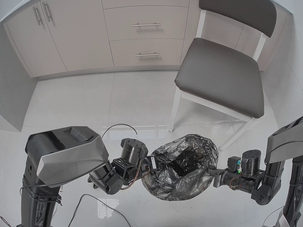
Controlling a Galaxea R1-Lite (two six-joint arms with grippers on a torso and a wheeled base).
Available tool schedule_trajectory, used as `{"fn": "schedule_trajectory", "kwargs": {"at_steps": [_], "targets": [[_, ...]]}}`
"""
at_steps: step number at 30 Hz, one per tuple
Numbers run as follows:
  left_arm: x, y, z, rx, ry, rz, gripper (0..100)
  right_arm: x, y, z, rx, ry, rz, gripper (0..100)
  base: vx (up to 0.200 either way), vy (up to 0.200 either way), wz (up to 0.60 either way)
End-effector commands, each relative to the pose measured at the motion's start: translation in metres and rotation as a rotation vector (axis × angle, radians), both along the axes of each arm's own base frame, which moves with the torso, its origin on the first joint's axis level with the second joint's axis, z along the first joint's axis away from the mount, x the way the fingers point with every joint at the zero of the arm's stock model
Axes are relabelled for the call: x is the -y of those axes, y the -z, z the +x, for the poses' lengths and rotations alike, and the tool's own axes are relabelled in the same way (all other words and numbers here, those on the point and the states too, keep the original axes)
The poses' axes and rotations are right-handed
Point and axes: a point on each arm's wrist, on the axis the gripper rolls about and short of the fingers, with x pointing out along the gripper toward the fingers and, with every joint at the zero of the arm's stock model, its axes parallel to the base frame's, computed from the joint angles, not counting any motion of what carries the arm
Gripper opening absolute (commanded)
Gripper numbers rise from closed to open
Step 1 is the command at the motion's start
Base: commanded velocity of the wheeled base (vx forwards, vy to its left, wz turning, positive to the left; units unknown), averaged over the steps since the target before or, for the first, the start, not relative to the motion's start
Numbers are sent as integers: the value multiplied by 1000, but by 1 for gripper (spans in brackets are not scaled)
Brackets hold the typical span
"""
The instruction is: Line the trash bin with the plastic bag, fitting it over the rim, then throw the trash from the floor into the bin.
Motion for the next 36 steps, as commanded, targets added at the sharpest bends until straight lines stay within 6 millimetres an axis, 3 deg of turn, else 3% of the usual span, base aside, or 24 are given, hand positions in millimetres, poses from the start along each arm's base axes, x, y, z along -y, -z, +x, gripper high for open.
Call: {"fn": "schedule_trajectory", "kwargs": {"at_steps": [1, 7, 15, 24, 25, 33, 36], "targets": [[0, 4, 1, -8, 0, 7, 0, 6, 32, -19, -150, -11, -83, 0, 0, 0, 0], [0, 5, 1, -12, 3, 5, 0, 6, 36, -23, -163, 20, -126, 0, 0, 0, 0], [0, 4, 1, -14, 4, 6, 0, 2, 20, -22, -89, 22, -123, 0, 0, 0, 0], [0, 3, 1, -12, 3, 3, 0, 1, 28, -21, -102, 7, -156, 0, 0, 0, 0], [0, 2, 1, -11, 3, 2, 0, 2, 29, -23, -108, 4, -164, 100, 0, 0, 0], [1, 1, 0, -10, 4, -3, 0, 8, 27, -39, -141, -18, -229, 100, 0, 0, 0], [1, 1, 0, -10, 4, -3, 0, 5, 20, -37, -97, 16, -234, 100, 0, 0, 0]]}}
